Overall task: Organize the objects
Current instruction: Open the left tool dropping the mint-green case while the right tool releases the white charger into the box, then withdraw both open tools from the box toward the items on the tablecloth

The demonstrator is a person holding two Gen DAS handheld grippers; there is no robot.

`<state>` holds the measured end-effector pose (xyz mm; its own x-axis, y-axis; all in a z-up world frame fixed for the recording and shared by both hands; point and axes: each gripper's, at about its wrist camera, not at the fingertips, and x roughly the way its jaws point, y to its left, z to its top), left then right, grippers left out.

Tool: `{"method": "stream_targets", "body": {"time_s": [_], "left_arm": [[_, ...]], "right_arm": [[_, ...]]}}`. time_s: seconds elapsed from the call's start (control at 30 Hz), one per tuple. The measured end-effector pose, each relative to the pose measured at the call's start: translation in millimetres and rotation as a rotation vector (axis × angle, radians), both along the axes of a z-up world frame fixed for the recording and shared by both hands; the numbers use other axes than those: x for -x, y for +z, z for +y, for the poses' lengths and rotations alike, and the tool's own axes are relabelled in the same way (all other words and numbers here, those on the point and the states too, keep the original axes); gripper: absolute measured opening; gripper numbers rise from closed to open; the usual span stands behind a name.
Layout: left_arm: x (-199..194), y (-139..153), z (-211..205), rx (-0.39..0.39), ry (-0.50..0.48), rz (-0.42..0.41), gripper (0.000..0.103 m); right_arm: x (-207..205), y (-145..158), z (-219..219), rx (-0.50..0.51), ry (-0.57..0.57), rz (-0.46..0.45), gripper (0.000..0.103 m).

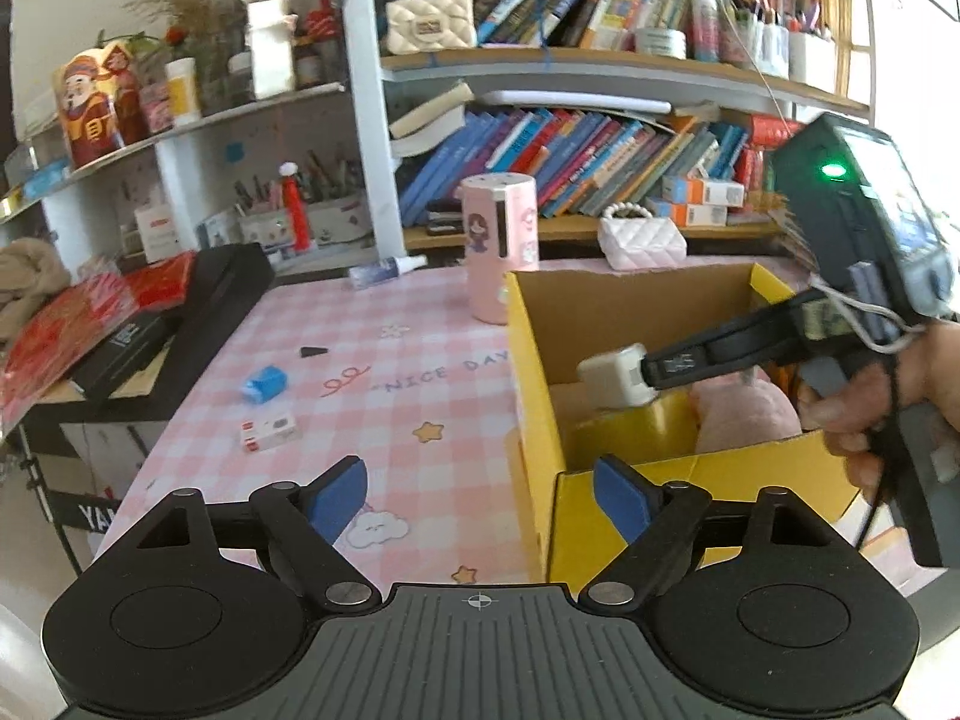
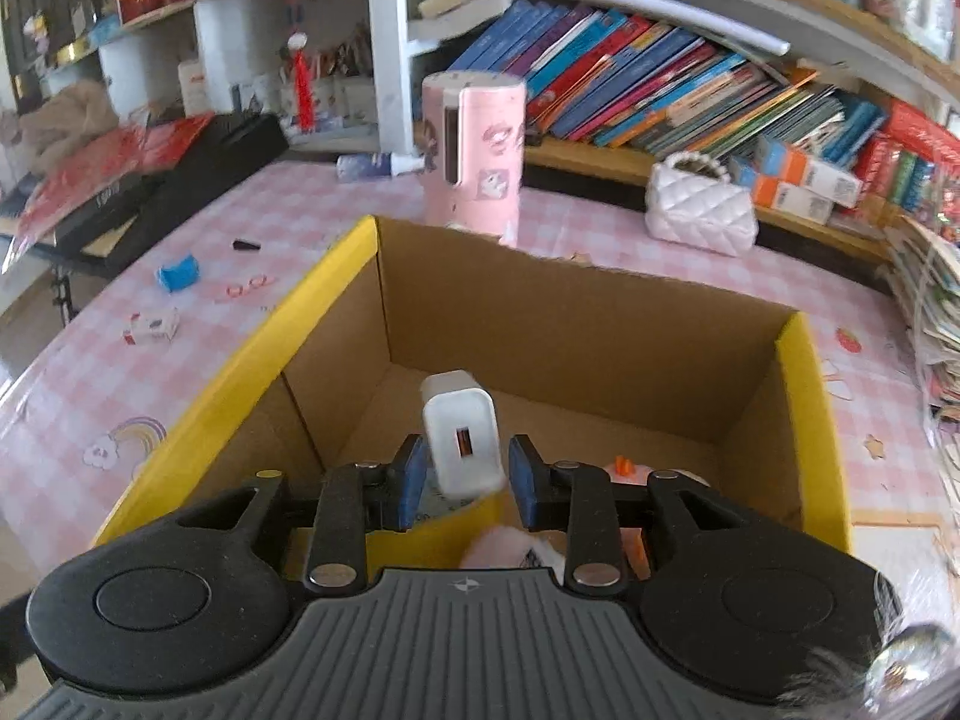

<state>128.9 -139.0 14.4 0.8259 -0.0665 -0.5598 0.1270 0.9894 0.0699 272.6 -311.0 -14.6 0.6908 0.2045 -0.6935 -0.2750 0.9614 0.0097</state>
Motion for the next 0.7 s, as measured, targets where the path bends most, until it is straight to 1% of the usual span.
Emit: {"method": "stream_targets", "body": {"time_s": [0.17, 0.3, 0.4, 0.53, 0.7], "left_arm": [[11, 5, 16, 0.023, -0.001, -0.025, 0.089], [24, 8, 30, 0.037, -0.013, -0.046, 0.093], [34, 7, 42, 0.047, -0.025, -0.040, 0.094], [45, 0, 57, 0.064, -0.035, -0.007, 0.094], [59, -11, 75, 0.065, -0.051, 0.033, 0.094]], "right_arm": [[33, 20, -2, -0.010, -0.050, -0.074, 0.031], [65, 39, -6, -0.026, -0.114, -0.132, 0.034], [92, 48, -7, -0.036, -0.179, -0.168, 0.037], [131, 51, -5, -0.047, -0.267, -0.179, 0.042], [175, 39, 6, -0.033, -0.354, -0.163, 0.047]]}}
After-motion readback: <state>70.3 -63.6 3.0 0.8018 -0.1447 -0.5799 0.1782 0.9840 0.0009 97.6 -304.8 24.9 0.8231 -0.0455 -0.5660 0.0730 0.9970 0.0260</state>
